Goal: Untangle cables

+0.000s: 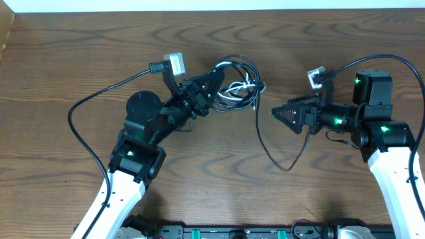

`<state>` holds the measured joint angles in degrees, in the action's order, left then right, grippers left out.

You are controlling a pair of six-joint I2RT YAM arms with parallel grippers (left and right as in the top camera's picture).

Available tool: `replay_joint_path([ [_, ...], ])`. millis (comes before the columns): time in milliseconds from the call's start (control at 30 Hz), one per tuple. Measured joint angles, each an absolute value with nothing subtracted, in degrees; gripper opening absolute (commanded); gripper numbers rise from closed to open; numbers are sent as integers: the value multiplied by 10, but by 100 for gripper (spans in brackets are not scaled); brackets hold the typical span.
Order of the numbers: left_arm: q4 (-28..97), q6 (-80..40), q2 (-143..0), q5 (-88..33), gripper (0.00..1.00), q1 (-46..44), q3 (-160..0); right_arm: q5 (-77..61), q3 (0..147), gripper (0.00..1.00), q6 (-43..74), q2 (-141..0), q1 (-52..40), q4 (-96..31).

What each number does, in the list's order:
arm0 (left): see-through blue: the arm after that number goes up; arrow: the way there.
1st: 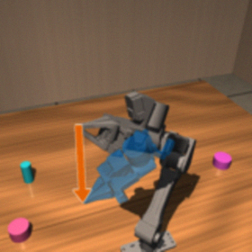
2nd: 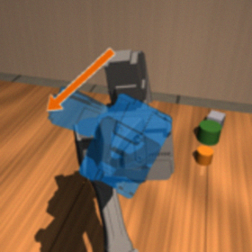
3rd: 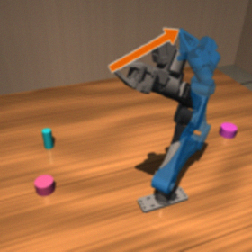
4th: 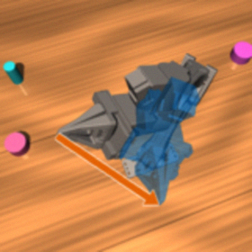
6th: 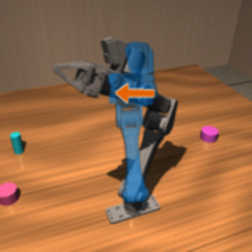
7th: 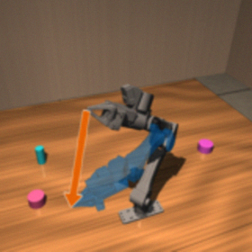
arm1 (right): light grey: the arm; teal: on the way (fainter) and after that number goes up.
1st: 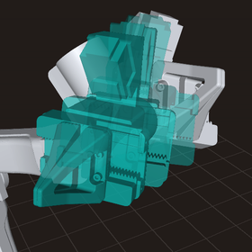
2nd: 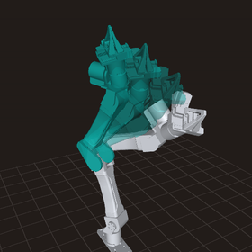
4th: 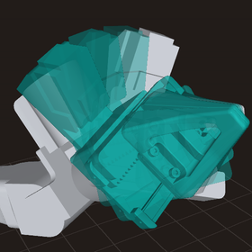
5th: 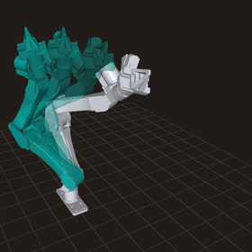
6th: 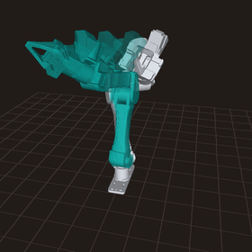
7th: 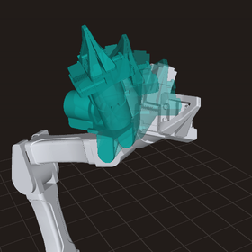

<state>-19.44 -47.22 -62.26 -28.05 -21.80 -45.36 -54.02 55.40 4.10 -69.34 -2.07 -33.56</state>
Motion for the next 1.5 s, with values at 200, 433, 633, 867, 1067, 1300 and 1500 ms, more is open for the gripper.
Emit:
replay_joint_path([
  [200, -174, -482, -623, -267, 7, -218, -454, -540, 554, 85, 20, -693, -21, -337],
  [433, -130, -482, -623, -266, 7, -218, -454, -542, 554, 89, 17, -693, -21, -329],
  [633, -124, -482, -623, -266, 8, -218, -454, -565, 554, 88, 21, -693, -21, -302],
  [867, -121, -482, -623, -267, 8, -218, -454, -617, 554, 87, 35, -693, -21, -267],
  [1067, -120, -482, -623, -281, 7, -218, -454, -635, 554, 88, 38, -693, -21, -264],
  [1300, -120, -430, -623, -308, 7, -218, -454, -641, 554, 89, 39, -693, -21, -258],
  [1500, -120, -391, -623, -326, 7, -218, -454, -643, 554, 89, 39, -693, -21, -255],
])
